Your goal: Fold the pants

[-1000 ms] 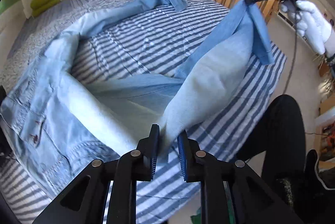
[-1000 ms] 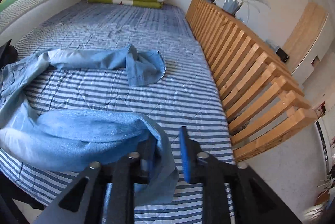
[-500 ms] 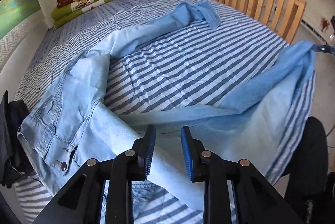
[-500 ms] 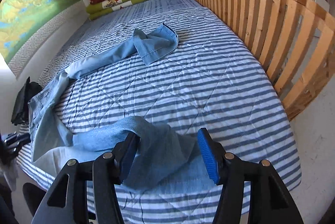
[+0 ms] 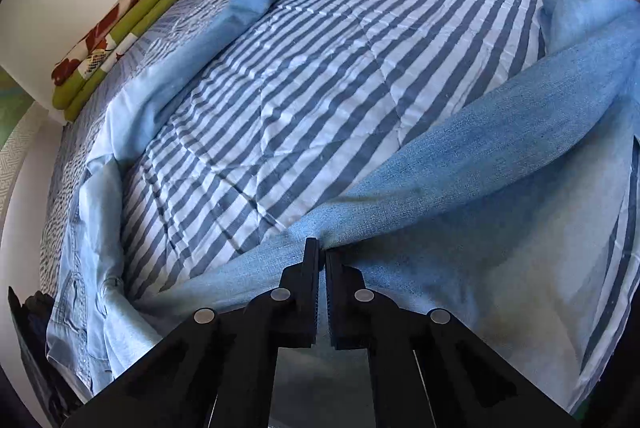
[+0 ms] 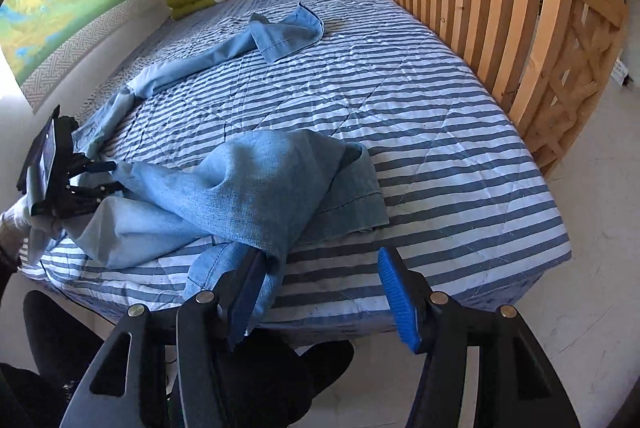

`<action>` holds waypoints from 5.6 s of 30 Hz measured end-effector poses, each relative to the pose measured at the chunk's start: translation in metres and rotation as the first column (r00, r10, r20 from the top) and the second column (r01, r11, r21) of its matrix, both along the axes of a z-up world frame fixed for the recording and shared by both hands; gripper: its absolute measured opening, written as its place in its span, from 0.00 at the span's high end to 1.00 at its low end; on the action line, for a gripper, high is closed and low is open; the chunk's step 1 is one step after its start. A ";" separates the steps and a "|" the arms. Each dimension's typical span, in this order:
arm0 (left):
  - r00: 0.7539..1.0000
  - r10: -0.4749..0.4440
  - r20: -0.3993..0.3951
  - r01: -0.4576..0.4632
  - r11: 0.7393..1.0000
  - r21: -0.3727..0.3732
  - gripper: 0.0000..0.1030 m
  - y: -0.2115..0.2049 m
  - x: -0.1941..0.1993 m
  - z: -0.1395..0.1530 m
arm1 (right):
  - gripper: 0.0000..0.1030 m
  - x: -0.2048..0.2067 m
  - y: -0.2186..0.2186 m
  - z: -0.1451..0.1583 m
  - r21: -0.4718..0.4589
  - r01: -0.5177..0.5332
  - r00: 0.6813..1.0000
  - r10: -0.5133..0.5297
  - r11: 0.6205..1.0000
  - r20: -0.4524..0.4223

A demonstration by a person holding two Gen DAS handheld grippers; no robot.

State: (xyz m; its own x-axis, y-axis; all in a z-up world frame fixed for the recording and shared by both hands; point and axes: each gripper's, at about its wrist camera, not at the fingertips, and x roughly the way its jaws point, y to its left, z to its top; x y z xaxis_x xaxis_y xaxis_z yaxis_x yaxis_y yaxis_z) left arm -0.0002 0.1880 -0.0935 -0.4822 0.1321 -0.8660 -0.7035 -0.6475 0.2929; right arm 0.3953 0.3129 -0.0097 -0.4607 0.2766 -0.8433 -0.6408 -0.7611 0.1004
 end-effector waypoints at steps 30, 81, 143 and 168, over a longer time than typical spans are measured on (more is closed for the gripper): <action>0.871 0.472 0.136 -0.491 0.837 0.241 0.99 -0.172 -0.086 0.030 | 0.59 -0.054 -0.047 -0.013 -0.025 -0.217 0.976 0.217 0.976 0.002; 0.980 0.192 0.047 -0.196 0.970 0.140 0.28 -0.068 0.056 0.042 | 0.47 -0.118 0.178 -0.079 -0.317 0.323 0.940 -0.341 0.892 0.000; 0.633 0.707 0.316 -0.741 0.434 0.512 0.89 -0.422 0.168 0.112 | 1.00 -0.284 -0.249 -0.059 0.333 -0.622 0.782 0.545 0.709 0.301; 0.485 0.798 0.357 -0.845 0.324 0.425 0.45 -0.467 -0.039 0.043 | 0.63 -0.260 -0.242 -0.025 0.027 -0.646 0.762 0.642 0.763 0.084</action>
